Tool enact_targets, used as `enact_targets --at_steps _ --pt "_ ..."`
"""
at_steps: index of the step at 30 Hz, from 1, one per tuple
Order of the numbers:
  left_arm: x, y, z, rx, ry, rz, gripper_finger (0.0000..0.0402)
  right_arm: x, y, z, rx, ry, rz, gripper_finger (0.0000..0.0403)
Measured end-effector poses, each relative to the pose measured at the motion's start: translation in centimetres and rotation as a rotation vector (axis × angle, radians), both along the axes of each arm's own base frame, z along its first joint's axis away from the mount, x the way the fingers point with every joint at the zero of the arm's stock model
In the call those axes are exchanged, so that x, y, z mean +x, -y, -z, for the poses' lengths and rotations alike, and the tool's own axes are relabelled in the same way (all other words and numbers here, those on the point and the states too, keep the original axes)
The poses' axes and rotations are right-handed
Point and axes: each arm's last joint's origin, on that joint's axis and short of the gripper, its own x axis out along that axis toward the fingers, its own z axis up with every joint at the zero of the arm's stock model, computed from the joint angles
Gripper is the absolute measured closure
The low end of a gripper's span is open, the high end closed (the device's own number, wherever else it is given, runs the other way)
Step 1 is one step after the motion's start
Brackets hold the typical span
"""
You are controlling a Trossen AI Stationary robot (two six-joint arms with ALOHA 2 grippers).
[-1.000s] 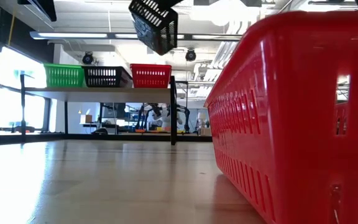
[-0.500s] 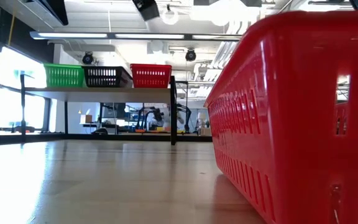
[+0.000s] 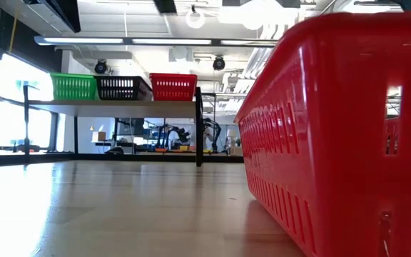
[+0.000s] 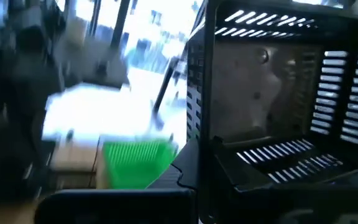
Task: Stack baskets on shelf by color
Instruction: Stack the bottom black bin on top of the black bin on the shelf
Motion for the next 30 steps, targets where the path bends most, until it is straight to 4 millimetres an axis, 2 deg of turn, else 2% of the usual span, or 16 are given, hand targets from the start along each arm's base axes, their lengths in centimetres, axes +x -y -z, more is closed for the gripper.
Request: enact_targets --at_steps 4,10,16,22,30 --pt "0.4 0.1 0.2 -0.037 0.016 -0.028 0.0401 0.2 -0.5 1.9 0.022 -0.169 0.016 0.0403" --pt "0.7 0.0 0.2 -0.019 0.033 -0.054 0.039 -0.1 -2.6 3.7 0.001 -0.381 0.056 0.0403" --pt "0.7 0.0 0.2 -0.017 0.042 -0.065 0.0346 -0.2 -5.7 5.1 0.043 -0.509 0.008 0.0403" --pt "1.0 0.1 0.2 -0.086 0.133 -0.153 0.0301 -0.4 -9.0 6.5 0.053 -0.631 -0.047 0.0403" --pt "1.9 0.3 0.0 -0.144 0.209 -0.092 0.0296 0.5 -11.8 9.9 0.06 -0.8 -0.056 0.0403"
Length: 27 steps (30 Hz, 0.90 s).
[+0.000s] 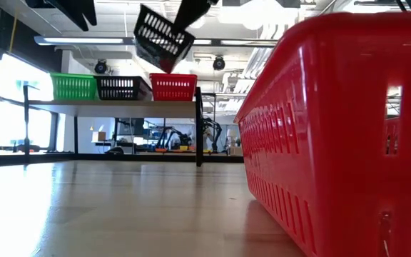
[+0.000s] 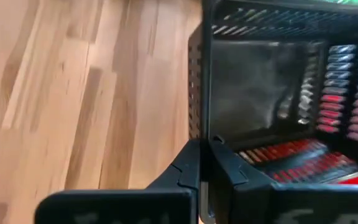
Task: Stack baskets on shelf by color
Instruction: Stack the bottom black bin on top of the black bin on the shelf
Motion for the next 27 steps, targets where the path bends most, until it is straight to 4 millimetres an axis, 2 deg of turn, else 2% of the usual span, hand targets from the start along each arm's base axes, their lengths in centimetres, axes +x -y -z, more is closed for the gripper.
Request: enact_targets --at_steps 4,10,18,27 --pt "0.1 0.0 0.0 -0.004 0.01 0.001 0.03 0.6 -1.7 1.5 -0.003 -0.047 -0.03 0.0403" --pt "0.4 0.0 -0.1 -0.033 0.066 -0.044 0.03 0.9 -3.4 2.4 0.002 -0.072 -0.072 0.0403" --pt "1.3 0.2 0.0 -0.119 0.138 -0.089 0.03 1.0 -3.5 2.3 0.019 -0.05 -0.083 0.0403" --pt "3.5 0.3 1.1 -0.166 0.121 -0.132 0.03 1.7 -3.7 3.4 0.045 -0.071 -0.105 0.0403"
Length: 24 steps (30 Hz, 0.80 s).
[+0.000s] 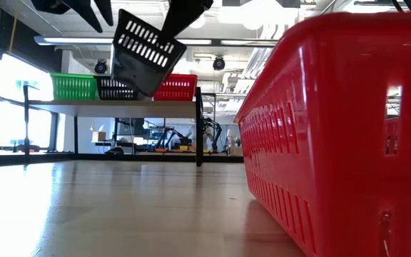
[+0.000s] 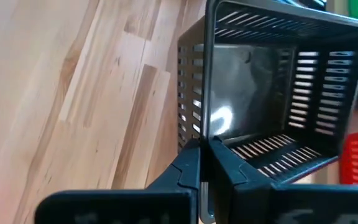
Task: Stack baskets on shelf by color
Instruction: Stack the bottom black bin on top of the black bin on the shelf
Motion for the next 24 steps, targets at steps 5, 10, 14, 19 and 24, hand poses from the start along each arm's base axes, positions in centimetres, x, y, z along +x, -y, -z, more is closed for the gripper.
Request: enact_targets --at_steps 5,10,14,19,24 --pt "1.1 0.0 0.7 -0.012 -0.021 -0.022 0.03 0.3 -0.1 0.4 0.01 -0.003 -0.009 0.0403" --pt "1.8 0.0 1.3 -0.039 -0.038 -0.046 0.03 0.3 -0.2 0.6 0.009 -0.011 -0.02 0.0403" --pt "2.2 0.1 1.8 -0.072 -0.059 -0.067 0.03 0.2 -0.6 0.6 -0.024 -0.008 0.003 0.0403" --pt "2.8 0.0 2.3 -0.084 -0.077 -0.095 0.03 0.1 -1.4 0.6 -0.048 -0.002 0.005 0.0403" --pt "3.1 -0.3 2.6 -0.108 -0.084 -0.12 0.03 -0.1 -2.4 0.5 -0.089 0.001 -0.003 0.0403"
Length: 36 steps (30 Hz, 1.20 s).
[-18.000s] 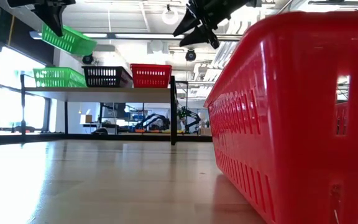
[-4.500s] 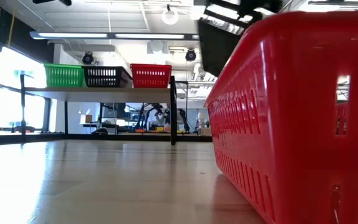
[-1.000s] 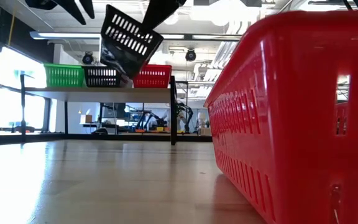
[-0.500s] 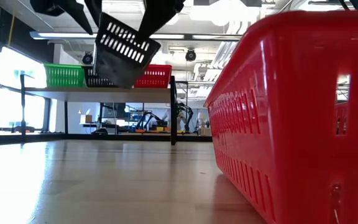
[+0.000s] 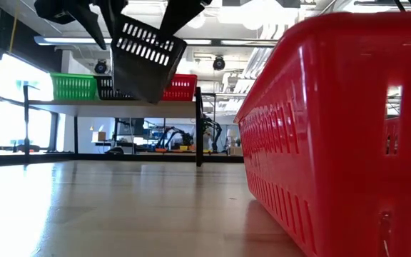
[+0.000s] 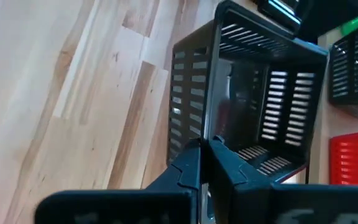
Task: Stack baskets on shelf by color
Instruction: Stack the bottom black bin on top of the black bin on the shelf
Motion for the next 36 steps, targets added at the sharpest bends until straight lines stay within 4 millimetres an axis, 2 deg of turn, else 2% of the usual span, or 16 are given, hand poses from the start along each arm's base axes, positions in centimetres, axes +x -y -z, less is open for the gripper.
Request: enact_targets --at_steps 18,22,29,33,36 --pt "0.13 0.05 0.24 -0.078 0.0 -0.037 0.0302 -0.16 -0.92 -0.13 -0.022 0.024 0.027 0.0403" --pt "0.14 0.06 0.24 -0.075 0.0 -0.037 0.0323 -0.15 -1.05 -0.16 -0.02 0.029 0.024 0.0403" --pt "0.22 -0.04 0.19 -0.032 0.003 -0.025 0.0391 -0.08 -1.07 -0.21 -0.018 0.038 0.024 0.0403" --pt "0.19 0.18 0.19 -0.015 -0.003 -0.015 0.0392 0.02 -1.09 -0.28 -0.011 0.052 0.028 0.0398" --pt "0.11 0.32 0.21 -0.009 -0.013 -0.004 0.0394 0.04 -1.13 -0.47 0.002 0.063 0.02 0.0381"
